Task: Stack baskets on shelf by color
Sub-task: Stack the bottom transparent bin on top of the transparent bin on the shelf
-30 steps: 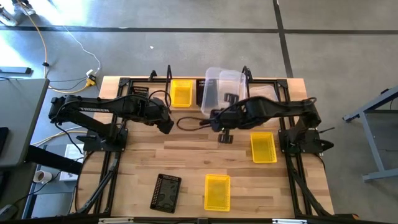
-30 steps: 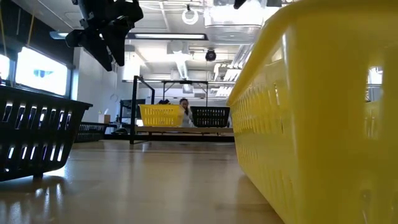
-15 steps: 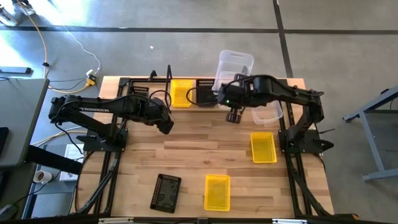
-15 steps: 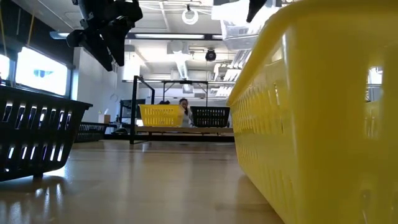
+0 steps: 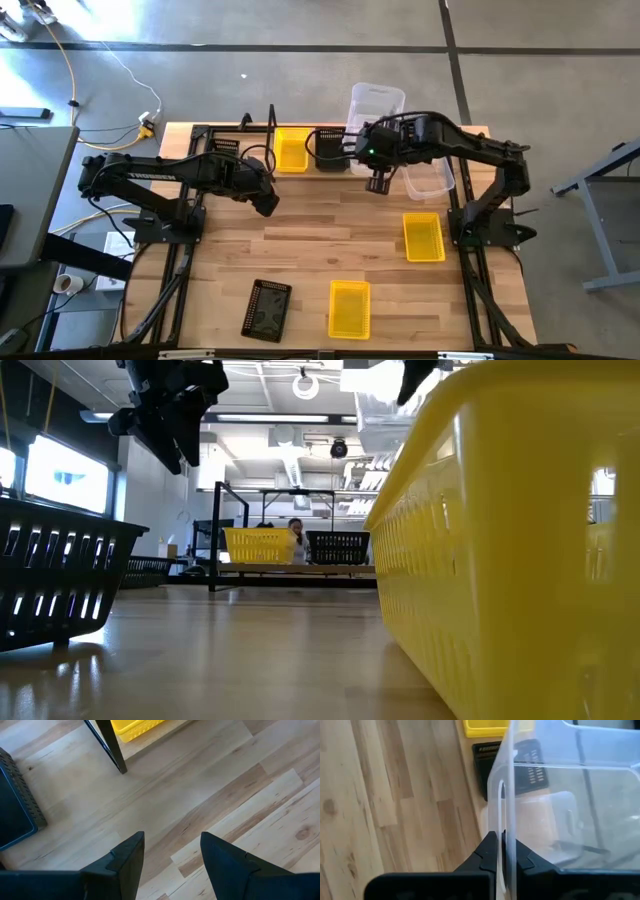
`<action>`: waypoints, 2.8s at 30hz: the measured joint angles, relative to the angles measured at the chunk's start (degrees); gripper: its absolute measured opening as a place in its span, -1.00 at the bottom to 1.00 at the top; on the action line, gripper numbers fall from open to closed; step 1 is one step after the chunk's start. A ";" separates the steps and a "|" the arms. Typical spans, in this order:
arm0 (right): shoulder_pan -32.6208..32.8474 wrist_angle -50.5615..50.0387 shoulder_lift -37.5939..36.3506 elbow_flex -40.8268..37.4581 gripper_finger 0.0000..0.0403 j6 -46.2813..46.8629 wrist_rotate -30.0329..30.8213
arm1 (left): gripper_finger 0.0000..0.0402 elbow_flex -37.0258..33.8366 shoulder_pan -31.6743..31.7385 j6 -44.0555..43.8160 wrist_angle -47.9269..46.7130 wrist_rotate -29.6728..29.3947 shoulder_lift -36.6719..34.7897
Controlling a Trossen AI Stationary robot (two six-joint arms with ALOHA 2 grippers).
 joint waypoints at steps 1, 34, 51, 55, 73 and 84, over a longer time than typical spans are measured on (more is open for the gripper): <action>-0.34 2.28 -1.48 -3.12 -1.00 -0.29 -0.42 | -0.07 0.00 0.00 -0.01 0.00 0.00 0.00; -16.23 30.02 -15.81 -39.40 -1.00 -22.92 -14.76 | -0.07 -0.02 0.00 -0.08 2.89 -1.49 0.00; -18.14 32.72 -11.47 -41.50 -1.00 -21.31 -14.33 | -0.07 -0.02 0.00 -0.08 2.84 -1.70 0.00; -18.29 33.02 -11.24 -41.50 -1.00 -21.20 -14.61 | -0.07 -0.02 0.00 -0.08 2.84 -1.70 0.00; -19.50 31.93 -11.24 -41.50 -1.00 -16.24 -16.54 | -0.07 -0.02 0.00 -0.07 2.84 -1.70 0.00; -19.78 32.32 -11.24 -41.50 -1.00 -16.66 -17.98 | -0.07 -0.02 0.00 -0.06 2.84 -1.70 0.00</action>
